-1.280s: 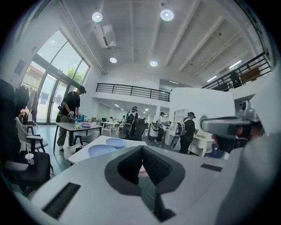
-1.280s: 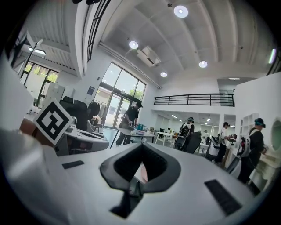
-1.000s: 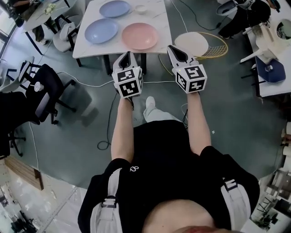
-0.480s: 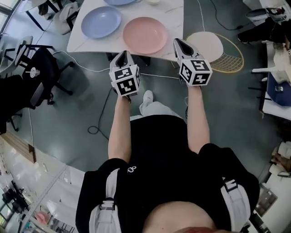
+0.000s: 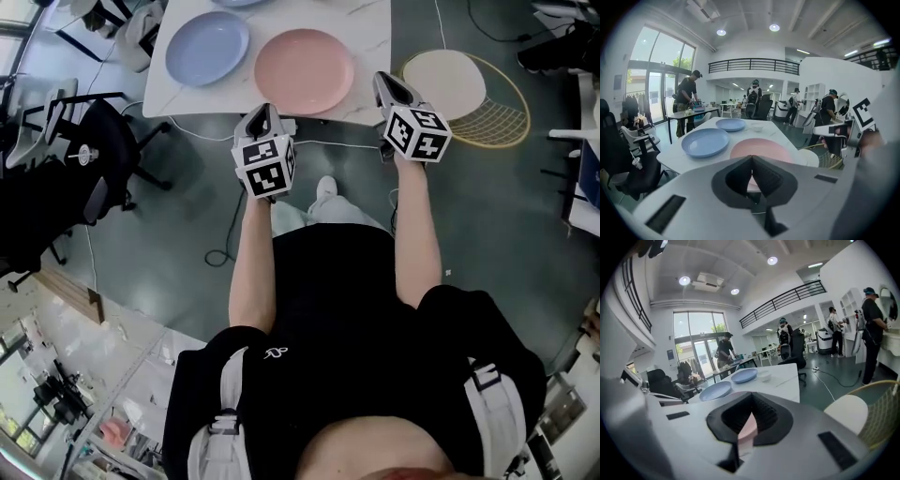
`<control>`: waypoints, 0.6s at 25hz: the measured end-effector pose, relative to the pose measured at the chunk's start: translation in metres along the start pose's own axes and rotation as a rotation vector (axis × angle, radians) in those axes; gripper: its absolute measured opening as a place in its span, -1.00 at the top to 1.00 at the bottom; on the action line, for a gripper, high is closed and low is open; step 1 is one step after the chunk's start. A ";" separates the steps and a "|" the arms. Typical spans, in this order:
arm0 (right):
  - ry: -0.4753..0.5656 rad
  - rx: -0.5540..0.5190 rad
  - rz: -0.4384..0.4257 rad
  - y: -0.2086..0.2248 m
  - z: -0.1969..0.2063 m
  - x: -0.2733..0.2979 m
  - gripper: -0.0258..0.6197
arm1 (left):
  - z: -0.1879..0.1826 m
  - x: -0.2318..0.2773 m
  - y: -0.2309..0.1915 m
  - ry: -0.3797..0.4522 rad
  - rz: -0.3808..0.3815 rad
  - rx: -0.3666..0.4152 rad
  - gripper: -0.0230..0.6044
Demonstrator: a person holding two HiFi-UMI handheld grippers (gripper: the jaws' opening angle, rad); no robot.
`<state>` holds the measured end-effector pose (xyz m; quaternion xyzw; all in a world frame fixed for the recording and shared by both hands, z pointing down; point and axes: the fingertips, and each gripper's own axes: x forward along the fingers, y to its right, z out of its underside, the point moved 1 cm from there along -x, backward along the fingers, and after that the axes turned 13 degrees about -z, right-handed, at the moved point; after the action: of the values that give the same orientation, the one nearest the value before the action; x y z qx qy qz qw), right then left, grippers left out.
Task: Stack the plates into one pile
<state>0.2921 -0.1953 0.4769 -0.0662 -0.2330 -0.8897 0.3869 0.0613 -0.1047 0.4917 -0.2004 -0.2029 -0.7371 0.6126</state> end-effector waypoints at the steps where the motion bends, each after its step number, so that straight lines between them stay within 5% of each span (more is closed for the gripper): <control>1: 0.003 0.017 0.012 0.007 0.002 -0.002 0.90 | 0.001 0.002 0.001 -0.007 0.002 0.004 0.87; 10: -0.044 0.048 -0.003 0.007 0.025 0.033 0.90 | 0.007 0.042 -0.016 -0.066 0.008 -0.019 0.87; 15: 0.011 0.092 0.147 0.052 -0.002 0.026 0.90 | -0.015 0.079 -0.017 -0.061 0.046 0.003 0.79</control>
<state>0.3115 -0.2446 0.5021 -0.0605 -0.2659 -0.8476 0.4552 0.0308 -0.1749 0.5210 -0.2265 -0.2181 -0.7159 0.6234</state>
